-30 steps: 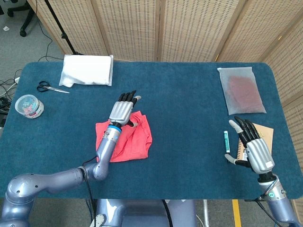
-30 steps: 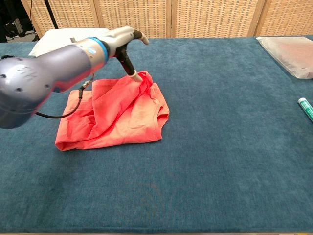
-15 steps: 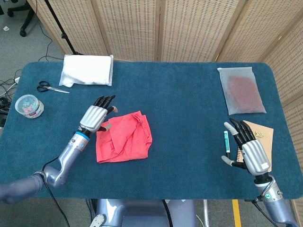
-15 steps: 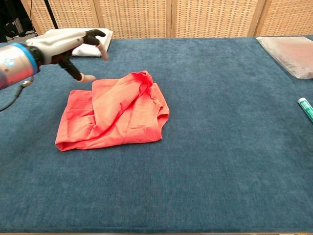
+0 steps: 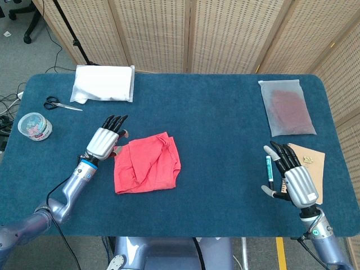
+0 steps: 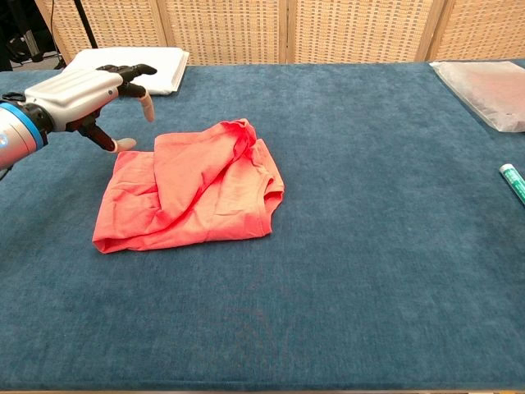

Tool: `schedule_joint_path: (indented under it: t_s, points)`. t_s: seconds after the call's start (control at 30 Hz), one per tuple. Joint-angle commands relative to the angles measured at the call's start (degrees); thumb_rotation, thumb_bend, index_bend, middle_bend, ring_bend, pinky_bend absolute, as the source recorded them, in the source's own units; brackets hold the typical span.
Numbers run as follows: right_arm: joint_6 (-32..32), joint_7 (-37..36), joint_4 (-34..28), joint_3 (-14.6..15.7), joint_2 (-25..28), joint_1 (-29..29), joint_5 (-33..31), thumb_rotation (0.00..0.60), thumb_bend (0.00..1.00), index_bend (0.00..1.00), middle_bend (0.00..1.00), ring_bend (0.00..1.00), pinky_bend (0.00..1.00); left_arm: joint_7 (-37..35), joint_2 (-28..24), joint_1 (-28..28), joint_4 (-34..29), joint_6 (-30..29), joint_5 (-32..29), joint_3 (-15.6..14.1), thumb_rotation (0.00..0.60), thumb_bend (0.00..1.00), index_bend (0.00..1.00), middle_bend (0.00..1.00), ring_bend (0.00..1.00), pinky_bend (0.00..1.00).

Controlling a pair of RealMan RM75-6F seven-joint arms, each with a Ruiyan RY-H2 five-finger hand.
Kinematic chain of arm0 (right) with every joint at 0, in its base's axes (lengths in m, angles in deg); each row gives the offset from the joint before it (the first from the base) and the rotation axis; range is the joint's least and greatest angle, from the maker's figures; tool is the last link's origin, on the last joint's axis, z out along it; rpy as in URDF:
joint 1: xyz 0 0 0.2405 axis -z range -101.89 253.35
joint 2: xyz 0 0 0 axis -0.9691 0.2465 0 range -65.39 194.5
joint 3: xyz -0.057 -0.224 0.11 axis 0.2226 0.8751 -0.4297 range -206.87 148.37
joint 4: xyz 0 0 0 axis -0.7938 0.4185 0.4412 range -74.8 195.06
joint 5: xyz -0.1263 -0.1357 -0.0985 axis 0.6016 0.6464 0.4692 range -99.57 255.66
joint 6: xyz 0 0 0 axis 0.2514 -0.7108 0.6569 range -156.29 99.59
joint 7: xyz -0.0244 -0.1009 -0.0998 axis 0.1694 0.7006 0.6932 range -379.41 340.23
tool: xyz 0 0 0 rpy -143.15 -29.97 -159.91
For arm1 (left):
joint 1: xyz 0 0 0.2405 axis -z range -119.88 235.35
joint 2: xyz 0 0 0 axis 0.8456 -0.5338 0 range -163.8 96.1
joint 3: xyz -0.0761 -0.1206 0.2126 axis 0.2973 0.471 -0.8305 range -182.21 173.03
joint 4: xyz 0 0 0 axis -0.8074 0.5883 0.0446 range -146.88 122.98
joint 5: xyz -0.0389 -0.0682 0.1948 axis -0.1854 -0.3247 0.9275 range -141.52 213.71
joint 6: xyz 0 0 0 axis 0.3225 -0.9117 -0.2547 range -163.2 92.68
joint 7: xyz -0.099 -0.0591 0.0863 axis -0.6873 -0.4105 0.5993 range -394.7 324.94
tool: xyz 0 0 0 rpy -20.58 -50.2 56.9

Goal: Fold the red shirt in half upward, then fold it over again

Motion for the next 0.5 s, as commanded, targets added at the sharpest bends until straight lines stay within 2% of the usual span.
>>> schedule_joint_path:
  t_s: [0.03,0.27,0.5]
  points:
    - [-0.05,-0.05,-0.01,0.03,0.02,0.03,0.03,0.6,0.0,0.0,0.0,0.0,0.0,-2.5,2.81,-0.6,4.32,-2.24,2.39,-1.06,0.6,0.31,0.43,0.0,0.0,0.0]
    - [-0.21,-0.16,-0.14,0.1,0.03,0.11,0.1,0.6,0.0,0.0,0.0,0.0,0.0,-5.51,6.39,-1.16,9.92,-2.27,3.1,-1.15,0.6,0.31,0.43,0.0,0.0,0.0]
    - [-0.09,-0.28,-0.11,0.08,0.03,0.06,0.01,0.6,0.0,0.0,0.0,0.0,0.0,-7.87,8.94,-0.95,12.66,-2.21,2.85,-0.1,0.6,0.3,0.43,0.0,0.0,0.0]
